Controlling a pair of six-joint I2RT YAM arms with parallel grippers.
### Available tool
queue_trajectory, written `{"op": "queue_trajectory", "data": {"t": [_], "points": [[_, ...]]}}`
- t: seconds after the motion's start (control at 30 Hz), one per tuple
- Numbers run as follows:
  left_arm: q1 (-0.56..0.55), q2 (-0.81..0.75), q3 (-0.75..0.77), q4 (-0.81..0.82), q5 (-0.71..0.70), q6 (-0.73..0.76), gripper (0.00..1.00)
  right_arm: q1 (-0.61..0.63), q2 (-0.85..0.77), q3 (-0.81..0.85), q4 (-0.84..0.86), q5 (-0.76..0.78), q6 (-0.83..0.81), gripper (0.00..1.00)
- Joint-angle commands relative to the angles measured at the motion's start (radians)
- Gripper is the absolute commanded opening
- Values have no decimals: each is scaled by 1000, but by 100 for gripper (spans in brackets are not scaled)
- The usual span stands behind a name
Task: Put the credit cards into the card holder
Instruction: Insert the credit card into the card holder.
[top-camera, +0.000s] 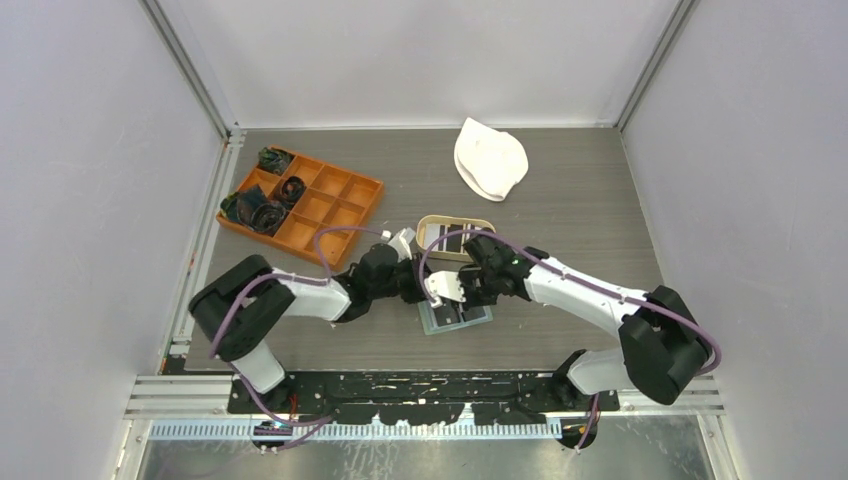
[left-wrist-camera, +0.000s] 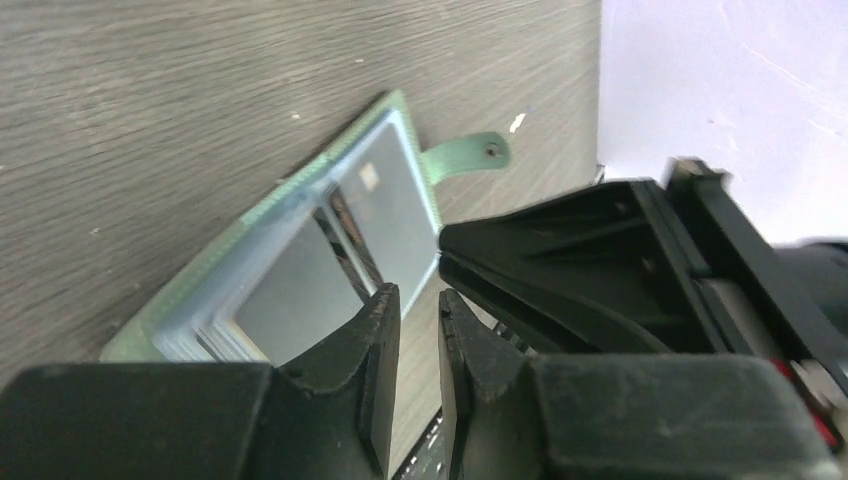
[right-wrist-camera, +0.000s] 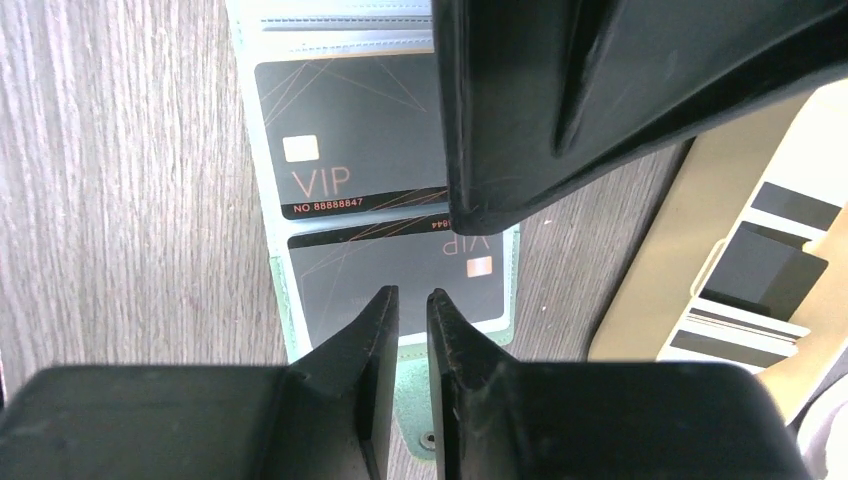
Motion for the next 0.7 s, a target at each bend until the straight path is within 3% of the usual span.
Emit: {"op": "queue_trajectory", "data": {"t": [0.0, 0.33, 0.5, 0.57, 0.67], "points": [[4, -161, -27, -46, -21, 136, 22, -18, -26, 40, -47, -108, 18, 23], [5, -534, -197, -270, -214, 377, 24, -54, 43, 91, -103, -58, 21, 25], [8, -625, -303, -242, -240, 352, 65, -71, 91, 109, -149, -33, -9, 26], [10, -610, -329, -211, -220, 321, 70, -80, 117, 122, -166, -25, -12, 26], [10, -533, -346, -117, -166, 255, 66, -91, 140, 125, -167, -13, -10, 27]]}}
